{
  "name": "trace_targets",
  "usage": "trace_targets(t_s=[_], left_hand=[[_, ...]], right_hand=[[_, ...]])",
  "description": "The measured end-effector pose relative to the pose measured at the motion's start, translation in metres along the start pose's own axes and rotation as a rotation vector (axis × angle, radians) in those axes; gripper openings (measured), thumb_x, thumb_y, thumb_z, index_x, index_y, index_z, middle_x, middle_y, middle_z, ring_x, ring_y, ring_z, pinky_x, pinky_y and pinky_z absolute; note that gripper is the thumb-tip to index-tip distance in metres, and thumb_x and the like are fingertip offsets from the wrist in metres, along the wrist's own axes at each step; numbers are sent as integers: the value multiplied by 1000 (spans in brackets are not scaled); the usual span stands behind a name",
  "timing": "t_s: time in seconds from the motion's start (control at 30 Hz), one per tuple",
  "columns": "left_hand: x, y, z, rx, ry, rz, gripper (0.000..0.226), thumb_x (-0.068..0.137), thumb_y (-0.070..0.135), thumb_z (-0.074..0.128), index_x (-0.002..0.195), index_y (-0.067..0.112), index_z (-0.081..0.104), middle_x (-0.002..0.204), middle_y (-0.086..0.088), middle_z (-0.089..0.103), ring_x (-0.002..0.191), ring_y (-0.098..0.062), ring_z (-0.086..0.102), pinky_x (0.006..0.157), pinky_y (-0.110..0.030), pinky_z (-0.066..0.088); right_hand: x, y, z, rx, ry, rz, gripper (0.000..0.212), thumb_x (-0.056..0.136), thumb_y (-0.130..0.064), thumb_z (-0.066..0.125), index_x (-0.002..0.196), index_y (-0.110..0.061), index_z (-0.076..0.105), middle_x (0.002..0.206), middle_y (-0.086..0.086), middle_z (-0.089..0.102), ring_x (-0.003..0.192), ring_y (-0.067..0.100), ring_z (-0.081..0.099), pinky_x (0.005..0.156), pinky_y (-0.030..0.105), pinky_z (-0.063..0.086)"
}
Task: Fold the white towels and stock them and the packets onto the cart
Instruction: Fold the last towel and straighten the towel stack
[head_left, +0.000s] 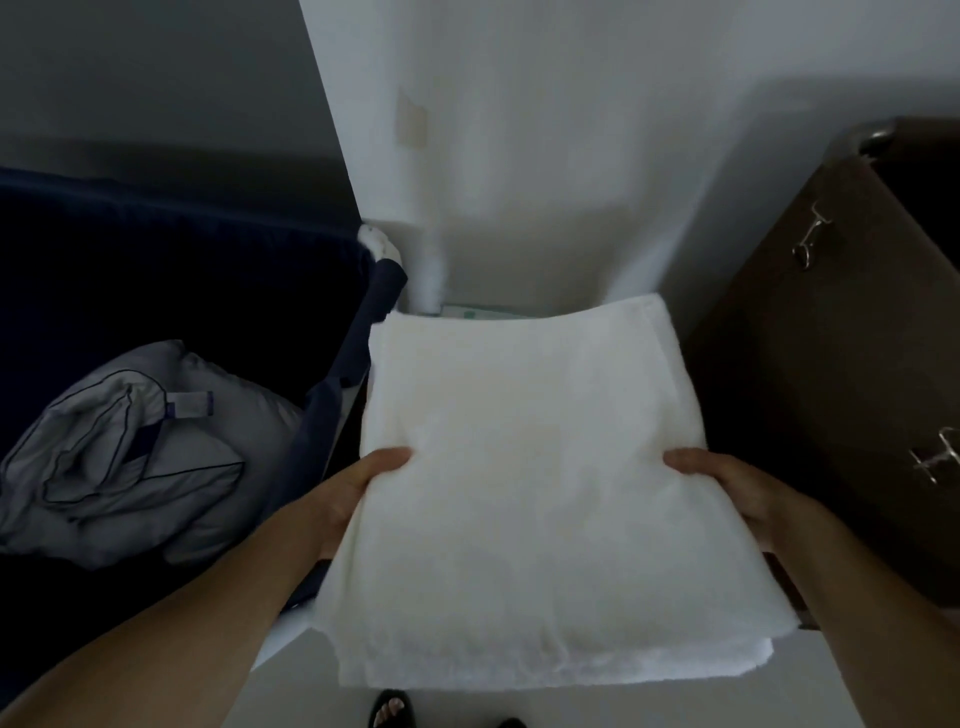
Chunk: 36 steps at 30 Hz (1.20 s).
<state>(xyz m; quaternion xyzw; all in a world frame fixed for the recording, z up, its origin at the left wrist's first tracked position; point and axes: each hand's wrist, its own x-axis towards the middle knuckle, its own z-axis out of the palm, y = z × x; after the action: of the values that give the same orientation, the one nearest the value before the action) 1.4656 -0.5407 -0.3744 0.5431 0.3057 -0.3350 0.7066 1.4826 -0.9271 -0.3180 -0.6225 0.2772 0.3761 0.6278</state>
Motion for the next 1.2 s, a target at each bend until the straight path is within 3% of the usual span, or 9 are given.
trace_targets(t_s=[0.07, 0.13, 0.2, 0.27, 0.4, 0.53, 0.7, 1.0, 1.2], left_hand=[[4, -6, 3, -24, 44, -20, 56, 83, 51, 63, 120, 9, 69, 115, -20, 70, 104, -37, 67, 92, -45, 50], [9, -4, 3, -57, 70, 4, 54, 87, 53, 59, 117, 10, 69, 112, -20, 71, 100, -36, 69, 89, -45, 50], [14, 4, 2, -85, 87, 55, 53, 84, 53, 62, 116, 11, 70, 108, -18, 73, 93, -34, 71, 89, -45, 51], [17, 9, 4, -87, 84, 69, 55, 78, 50, 69, 118, 13, 70, 111, -17, 73, 96, -34, 71, 92, -46, 50], [10, 1, 5, -8, 72, 34, 60, 70, 47, 82, 119, 14, 70, 114, -16, 72, 104, -36, 68, 92, -46, 51], [-7, 5, 12, 3, 110, 88, 49, 80, 40, 72, 121, 15, 66, 108, -15, 74, 101, -37, 68, 84, -44, 53], [-53, 20, 28, 35, 129, 184, 32, 87, 34, 68, 114, 16, 68, 98, -11, 76, 80, -28, 74, 72, -36, 55], [-145, 17, 41, 90, 123, 281, 38, 85, 35, 69, 117, 16, 68, 105, -12, 75, 98, -33, 71, 77, -38, 54], [-198, -21, 36, 190, 37, 305, 33, 85, 37, 69, 113, 19, 70, 103, -12, 75, 90, -31, 74, 81, -40, 55]], right_hand=[[8, 4, -2, 24, -25, -13, 105, 12, -42, 101, 104, 2, 72, 101, 26, 73, 79, 36, 74, 56, 38, 60], [10, -3, 7, 27, -8, -55, 73, 41, -49, 97, 92, 0, 75, 91, 22, 75, 71, 32, 74, 51, 35, 59], [12, -11, 12, 48, 56, -118, 40, 83, -45, 71, 90, -6, 72, 81, 17, 76, 63, 27, 73, 55, 33, 57], [15, -13, 11, 24, 98, -133, 34, 93, -40, 61, 98, -8, 70, 85, 15, 77, 66, 27, 74, 69, 37, 53], [13, -5, 11, -19, 107, -112, 31, 89, -34, 66, 108, -10, 68, 92, 15, 77, 76, 30, 75, 75, 40, 52], [11, -1, 11, 31, 158, -176, 46, 82, -33, 69, 124, -14, 65, 107, 15, 75, 100, 36, 70, 86, 44, 53], [-24, -7, 13, 45, 177, -304, 34, 92, -20, 60, 125, -13, 62, 108, 15, 72, 94, 30, 68, 73, 35, 50], [-117, 20, 24, 79, 237, -410, 31, 88, -22, 67, 118, -14, 66, 99, 9, 74, 89, 24, 69, 73, 33, 50], [-170, 87, 32, 119, 261, -390, 79, 42, -41, 84, 116, -19, 69, 107, 14, 75, 101, 38, 70, 98, 54, 52]])
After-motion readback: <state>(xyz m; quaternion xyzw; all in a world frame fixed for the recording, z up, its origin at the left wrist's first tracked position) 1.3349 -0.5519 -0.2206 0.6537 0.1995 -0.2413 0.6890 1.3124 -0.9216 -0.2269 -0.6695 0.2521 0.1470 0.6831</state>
